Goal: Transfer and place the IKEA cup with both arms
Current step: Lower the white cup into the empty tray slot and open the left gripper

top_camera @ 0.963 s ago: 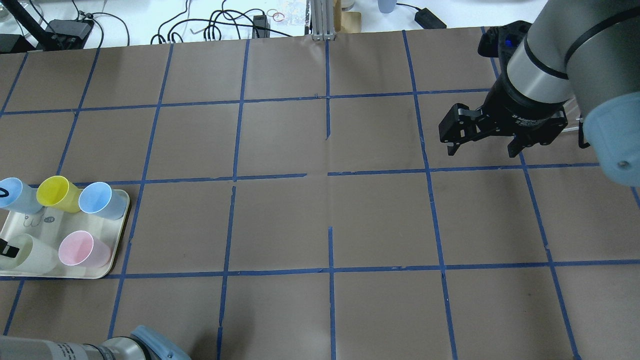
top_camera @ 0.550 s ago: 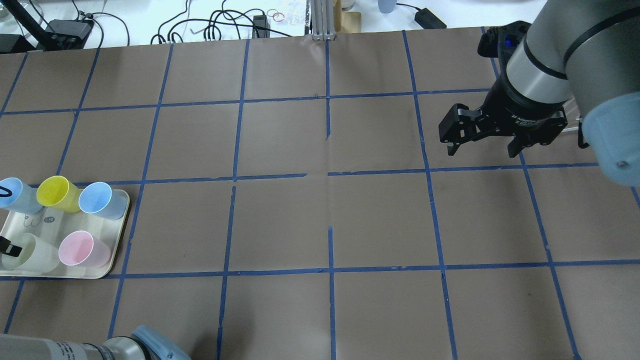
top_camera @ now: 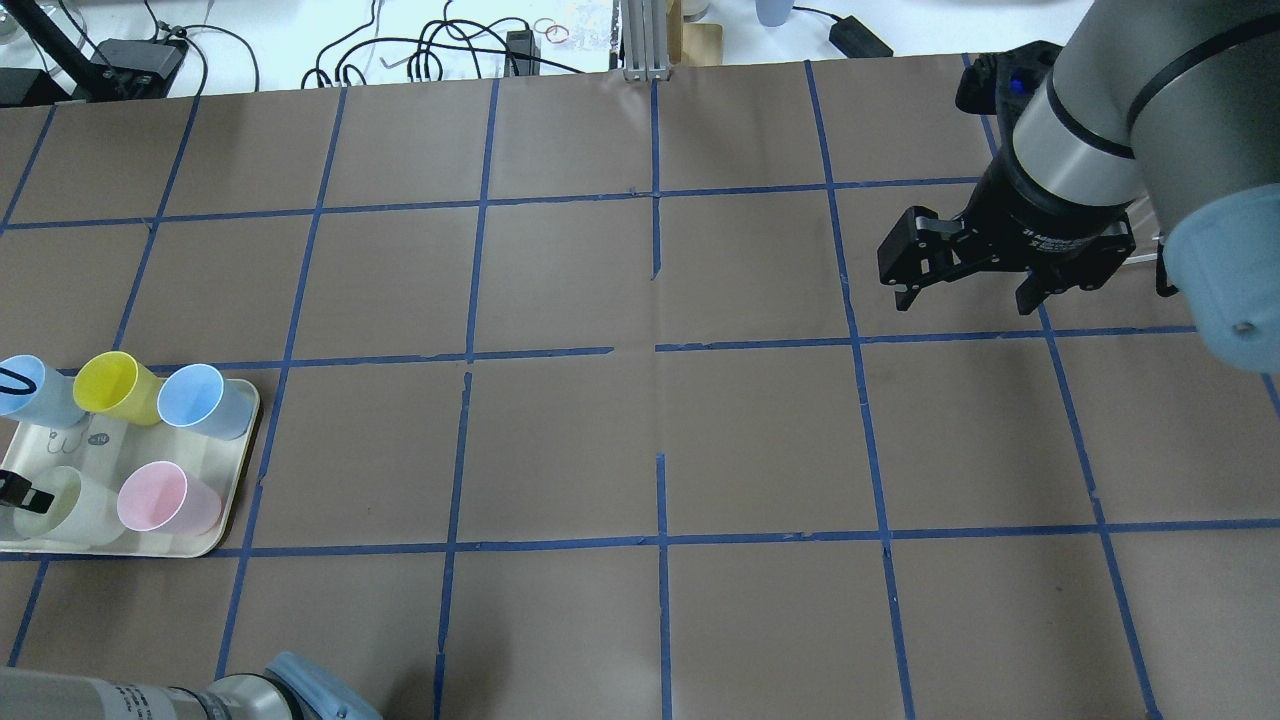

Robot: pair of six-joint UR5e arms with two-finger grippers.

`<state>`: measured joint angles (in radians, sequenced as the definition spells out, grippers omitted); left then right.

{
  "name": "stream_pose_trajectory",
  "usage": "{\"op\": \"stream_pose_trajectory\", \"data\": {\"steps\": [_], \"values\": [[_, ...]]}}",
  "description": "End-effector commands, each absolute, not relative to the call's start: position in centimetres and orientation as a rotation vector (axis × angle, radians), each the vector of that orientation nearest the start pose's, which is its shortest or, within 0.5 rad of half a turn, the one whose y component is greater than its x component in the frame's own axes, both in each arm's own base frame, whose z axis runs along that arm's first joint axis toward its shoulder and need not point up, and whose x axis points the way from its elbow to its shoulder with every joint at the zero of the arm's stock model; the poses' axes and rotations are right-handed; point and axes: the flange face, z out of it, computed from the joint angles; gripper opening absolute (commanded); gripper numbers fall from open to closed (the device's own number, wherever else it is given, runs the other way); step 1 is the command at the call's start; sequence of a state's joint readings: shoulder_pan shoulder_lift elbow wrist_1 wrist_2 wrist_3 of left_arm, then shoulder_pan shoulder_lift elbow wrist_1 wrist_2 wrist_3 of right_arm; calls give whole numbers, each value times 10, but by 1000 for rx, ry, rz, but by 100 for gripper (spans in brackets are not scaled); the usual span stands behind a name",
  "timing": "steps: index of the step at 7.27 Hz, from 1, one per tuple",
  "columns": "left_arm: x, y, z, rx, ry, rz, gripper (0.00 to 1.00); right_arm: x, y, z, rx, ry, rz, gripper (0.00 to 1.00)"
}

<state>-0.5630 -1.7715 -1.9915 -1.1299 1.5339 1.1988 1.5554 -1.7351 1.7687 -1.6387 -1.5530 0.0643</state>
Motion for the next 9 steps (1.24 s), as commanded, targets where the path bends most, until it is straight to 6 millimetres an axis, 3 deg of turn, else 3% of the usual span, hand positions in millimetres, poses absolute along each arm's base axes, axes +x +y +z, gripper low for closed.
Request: {"op": "stream_pose_trajectory", "data": {"steps": [1, 3, 4, 5, 6, 9], "values": [[341, -377, 230, 326, 3285, 67, 0, 128, -428, 472, 119, 3123, -52, 100], [342, -377, 226, 321, 3285, 67, 0, 129, -428, 473, 126, 3113, -54, 100], [342, -377, 227, 319, 3282, 71, 12, 128, -428, 473, 117, 3123, -55, 100], [339, -379, 226, 334, 3289, 63, 76, 128, -428, 473, 117, 3121, -55, 100], [338, -381, 227, 324, 3285, 73, 92, 129, -428, 473, 112, 3120, -59, 100], [325, -388, 243, 359, 3279, 76, 93, 129, -428, 473, 112, 3118, -59, 100]]}}
